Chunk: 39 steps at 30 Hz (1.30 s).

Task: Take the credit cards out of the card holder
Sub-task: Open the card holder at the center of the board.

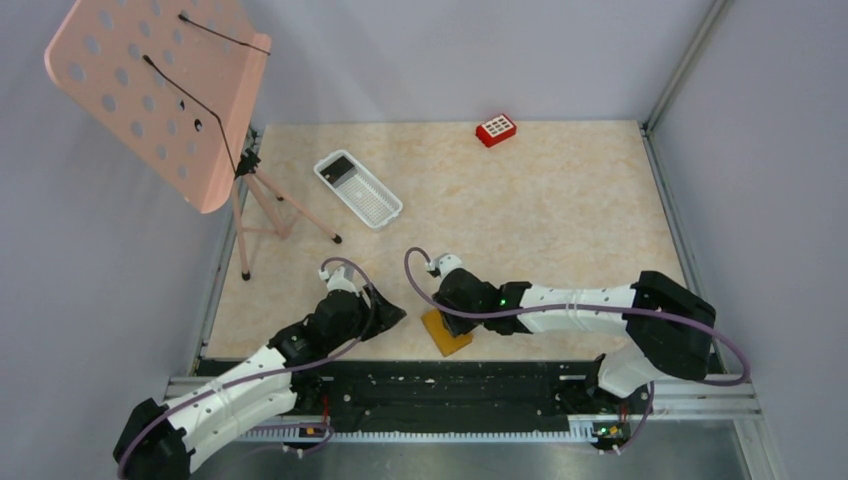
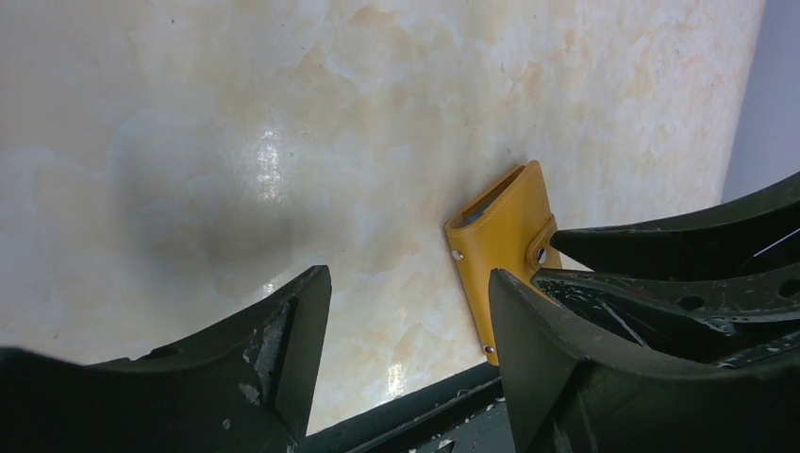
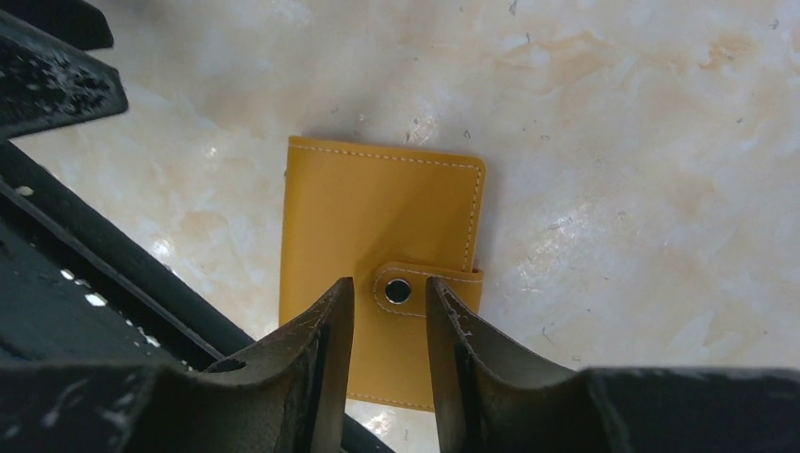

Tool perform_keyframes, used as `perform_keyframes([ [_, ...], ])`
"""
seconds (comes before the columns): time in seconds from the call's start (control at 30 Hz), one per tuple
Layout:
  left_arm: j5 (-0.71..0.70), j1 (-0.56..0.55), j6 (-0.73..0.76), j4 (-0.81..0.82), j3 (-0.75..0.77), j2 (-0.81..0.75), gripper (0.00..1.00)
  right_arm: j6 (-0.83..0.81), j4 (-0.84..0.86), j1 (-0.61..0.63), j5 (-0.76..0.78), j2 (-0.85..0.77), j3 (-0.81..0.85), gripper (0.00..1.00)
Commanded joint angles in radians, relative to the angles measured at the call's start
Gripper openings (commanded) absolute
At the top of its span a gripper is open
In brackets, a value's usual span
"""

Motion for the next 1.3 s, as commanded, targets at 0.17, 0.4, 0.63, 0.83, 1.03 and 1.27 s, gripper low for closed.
perform_keyframes([
  [0.17,-0.018,-0.004,0.009,0.036,0.025,-0.012,0.68,-0.067,-0.041,0.041,0.057,0.060,0.045,0.38],
  [0.4,-0.021,-0.004,0.006,0.032,0.018,-0.019,0.68,-0.044,-0.085,0.087,0.149,0.160,0.063,0.35],
  [0.63,-0.020,-0.004,0.004,0.036,0.017,-0.018,0.68,0.015,-0.078,0.090,0.153,0.148,0.018,0.10],
  [0.83,-0.001,-0.004,0.004,0.063,0.013,0.002,0.66,0.073,-0.041,0.089,0.153,0.118,-0.016,0.00],
  [1.03,0.029,-0.004,0.001,0.103,0.009,0.042,0.65,0.167,0.058,0.055,0.102,0.004,-0.053,0.00],
  [1.27,0.051,-0.004,0.022,0.111,0.034,0.071,0.64,0.293,0.140,-0.053,0.054,-0.226,-0.133,0.00],
])
